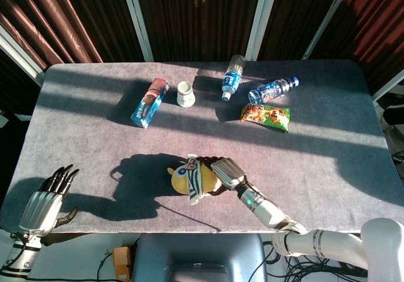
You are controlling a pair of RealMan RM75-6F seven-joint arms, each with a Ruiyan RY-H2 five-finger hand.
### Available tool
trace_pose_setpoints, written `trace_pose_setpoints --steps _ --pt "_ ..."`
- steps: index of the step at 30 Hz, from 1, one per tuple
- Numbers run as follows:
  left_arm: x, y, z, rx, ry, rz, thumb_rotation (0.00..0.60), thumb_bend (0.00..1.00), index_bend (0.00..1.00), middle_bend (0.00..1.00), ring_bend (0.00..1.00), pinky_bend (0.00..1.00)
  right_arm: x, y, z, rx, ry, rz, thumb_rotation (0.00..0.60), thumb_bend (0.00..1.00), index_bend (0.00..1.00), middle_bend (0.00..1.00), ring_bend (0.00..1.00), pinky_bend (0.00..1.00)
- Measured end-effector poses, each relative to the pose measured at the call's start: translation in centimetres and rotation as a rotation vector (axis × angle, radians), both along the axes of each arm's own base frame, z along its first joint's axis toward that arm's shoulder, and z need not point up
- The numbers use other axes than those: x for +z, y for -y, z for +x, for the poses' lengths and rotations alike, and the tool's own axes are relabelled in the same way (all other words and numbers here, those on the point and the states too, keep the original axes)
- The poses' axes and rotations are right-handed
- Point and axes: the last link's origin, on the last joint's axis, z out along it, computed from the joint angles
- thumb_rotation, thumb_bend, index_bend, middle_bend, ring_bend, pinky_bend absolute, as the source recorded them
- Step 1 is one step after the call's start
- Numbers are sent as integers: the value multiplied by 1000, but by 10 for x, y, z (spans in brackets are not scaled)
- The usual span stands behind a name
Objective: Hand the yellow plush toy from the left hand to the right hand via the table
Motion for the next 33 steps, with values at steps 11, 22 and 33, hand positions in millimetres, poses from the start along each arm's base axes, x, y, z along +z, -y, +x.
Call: trace_pose_setpoints --steps 11,22,33 --pt "0 0 -1 4 1 -7 600 254 0 0 12 212 -5 5 -7 74 19 -173 600 113 838 635 698 790" --pt "-5 2 2 2 -19 -29 600 256 0 0 12 215 79 1 -67 53 1 -340 600 114 839 636 698 791" --pt "-12 5 5 -5 -47 -53 600 257 0 0 24 226 147 -49 -158 -58 -33 -415 600 112 705 615 593 708"
